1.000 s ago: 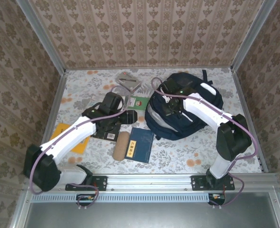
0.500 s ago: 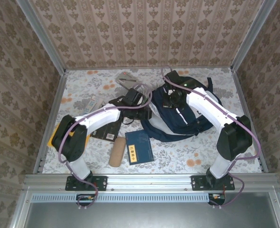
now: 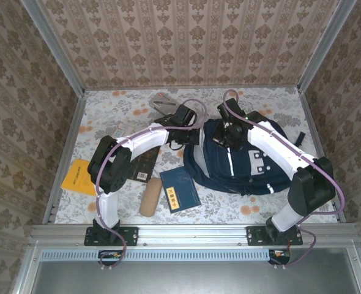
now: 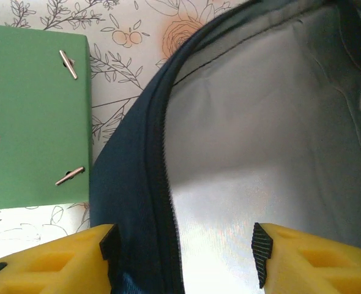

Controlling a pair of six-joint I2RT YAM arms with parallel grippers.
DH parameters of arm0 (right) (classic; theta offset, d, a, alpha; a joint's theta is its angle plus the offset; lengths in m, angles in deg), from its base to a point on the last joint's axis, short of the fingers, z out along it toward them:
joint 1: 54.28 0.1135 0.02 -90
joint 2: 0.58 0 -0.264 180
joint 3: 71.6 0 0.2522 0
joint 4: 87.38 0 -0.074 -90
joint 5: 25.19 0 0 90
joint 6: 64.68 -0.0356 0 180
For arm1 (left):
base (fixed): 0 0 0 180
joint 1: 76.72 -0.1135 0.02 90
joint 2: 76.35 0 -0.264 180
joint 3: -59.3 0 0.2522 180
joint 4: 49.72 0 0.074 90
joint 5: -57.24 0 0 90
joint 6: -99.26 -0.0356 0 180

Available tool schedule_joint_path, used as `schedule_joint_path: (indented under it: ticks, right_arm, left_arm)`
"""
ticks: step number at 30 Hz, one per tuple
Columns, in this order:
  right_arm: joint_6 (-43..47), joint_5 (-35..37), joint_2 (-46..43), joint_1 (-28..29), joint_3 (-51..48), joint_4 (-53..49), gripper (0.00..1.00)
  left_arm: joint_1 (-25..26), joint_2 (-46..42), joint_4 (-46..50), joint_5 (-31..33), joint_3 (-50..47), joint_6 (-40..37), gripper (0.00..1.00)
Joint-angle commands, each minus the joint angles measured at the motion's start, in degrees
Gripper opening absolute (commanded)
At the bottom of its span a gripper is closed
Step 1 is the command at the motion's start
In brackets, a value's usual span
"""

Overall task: Pack the student bag
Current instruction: Rotate the student bag at the center of the table, then close the student bag at the center of the table.

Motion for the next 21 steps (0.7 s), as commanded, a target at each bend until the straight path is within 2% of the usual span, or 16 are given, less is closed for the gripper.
schedule_joint_path:
  ticks: [1,9,14,17,20,21]
  right_arm:
    - [1.07,-0.01,-0.81,-1.31,0.73,1.51,0.00]
    - [18.59,-0.69,4.91,-2.76,5.32,1.88,0.00]
    - [21.80,-2.14,5.71,-2.84,5.71,2.36,0.00]
    - [22.06,-4.80,5.95,-2.79,4.90,3.46,0.00]
    - [22.41,-3.88,6.19,-2.72,3.38,3.76,0.00]
    - [22.75,-3.59,6.36,-2.71,2.77,3.85,0.07]
  left_arm:
    - [-0.24,-0.58,1.18,0.30,1.55,-0.71,0.61]
    - [-1.31,-6.95,3.99,3.43,-1.23,-0.79,0.64]
    - [-2.99,-14.17,6.55,7.09,-5.45,-1.49,0.69]
    - [-5.69,-18.74,8.18,7.91,-9.21,-1.45,0.72]
    - [-8.59,-23.53,9.63,8.43,-13.58,-1.59,0.74]
    - [-9.56,-25.29,10.13,8.60,-15.13,-1.57,0.76]
